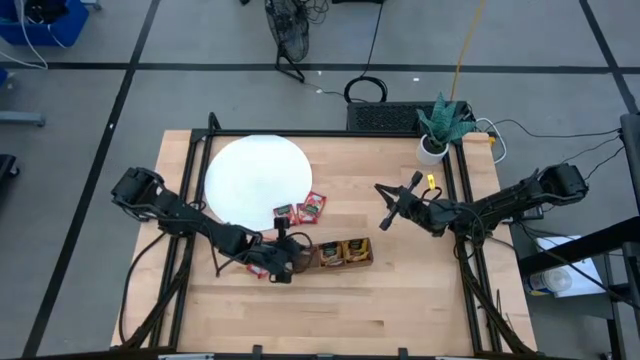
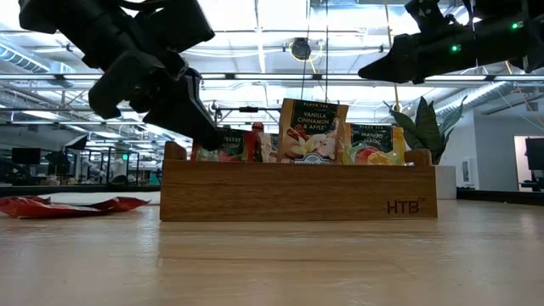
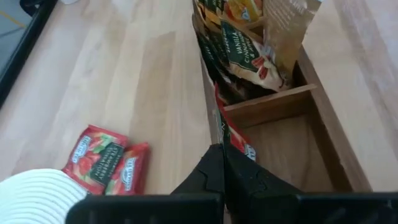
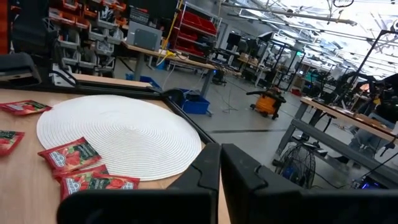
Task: Pick & Place Tea
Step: Put the red tea bag into the left section of the wooden organizer
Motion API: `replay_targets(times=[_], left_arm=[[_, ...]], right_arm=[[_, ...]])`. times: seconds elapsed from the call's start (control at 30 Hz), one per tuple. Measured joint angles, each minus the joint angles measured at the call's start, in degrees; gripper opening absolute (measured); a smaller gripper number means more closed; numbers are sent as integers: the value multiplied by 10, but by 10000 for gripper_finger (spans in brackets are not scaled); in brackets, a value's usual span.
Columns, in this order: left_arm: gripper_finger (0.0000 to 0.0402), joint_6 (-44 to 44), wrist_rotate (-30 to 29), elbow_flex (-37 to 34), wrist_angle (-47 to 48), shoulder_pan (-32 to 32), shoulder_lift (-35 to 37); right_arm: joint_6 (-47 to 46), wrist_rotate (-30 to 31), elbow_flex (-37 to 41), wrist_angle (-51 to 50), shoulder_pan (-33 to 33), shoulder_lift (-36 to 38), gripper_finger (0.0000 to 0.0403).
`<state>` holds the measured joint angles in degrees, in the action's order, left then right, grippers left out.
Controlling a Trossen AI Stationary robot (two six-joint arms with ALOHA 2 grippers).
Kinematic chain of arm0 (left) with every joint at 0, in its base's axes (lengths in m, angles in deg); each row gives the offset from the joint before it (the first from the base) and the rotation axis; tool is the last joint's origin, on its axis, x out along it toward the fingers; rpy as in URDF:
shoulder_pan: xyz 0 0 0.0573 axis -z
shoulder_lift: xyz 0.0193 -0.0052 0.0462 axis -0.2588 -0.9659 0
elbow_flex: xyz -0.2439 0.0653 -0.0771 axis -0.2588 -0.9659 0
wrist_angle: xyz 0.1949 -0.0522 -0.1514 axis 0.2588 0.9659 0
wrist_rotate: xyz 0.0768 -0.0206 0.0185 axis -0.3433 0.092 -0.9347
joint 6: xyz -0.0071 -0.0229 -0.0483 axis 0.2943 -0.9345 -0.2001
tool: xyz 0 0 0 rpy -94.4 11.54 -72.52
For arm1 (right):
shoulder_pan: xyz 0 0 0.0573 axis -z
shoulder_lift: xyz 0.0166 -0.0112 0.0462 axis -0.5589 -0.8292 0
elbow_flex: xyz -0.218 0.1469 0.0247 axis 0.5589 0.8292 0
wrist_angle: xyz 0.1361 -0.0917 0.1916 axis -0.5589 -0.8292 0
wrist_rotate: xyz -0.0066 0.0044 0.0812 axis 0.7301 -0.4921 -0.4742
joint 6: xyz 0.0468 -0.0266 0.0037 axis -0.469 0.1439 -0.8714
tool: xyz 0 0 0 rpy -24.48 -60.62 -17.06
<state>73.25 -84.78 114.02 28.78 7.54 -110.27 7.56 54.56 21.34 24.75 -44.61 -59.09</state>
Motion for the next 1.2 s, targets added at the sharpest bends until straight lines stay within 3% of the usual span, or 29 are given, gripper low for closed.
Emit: replay_targets(times=[0.53,0.73,0.8,0.87,1.03,1.2], left_arm=[[77,1,0,0,0,-1,5],[87,26,-44,-1,28,3,81],[87,-1,-87,0,72,4,125],[88,-87,-117,0,143,-4,168],[88,-294,-28,0,369,-92,212],[88,-299,53,-1,475,-133,189]], right_arm=[[0,0,0,-9,0,0,4],[0,0,0,-11,0,0,4],[0,0,0,-14,0,0,4],[0,0,0,-18,0,0,4],[0,0,-1,-25,1,0,4],[-1,0,-1,-27,9,0,4]])
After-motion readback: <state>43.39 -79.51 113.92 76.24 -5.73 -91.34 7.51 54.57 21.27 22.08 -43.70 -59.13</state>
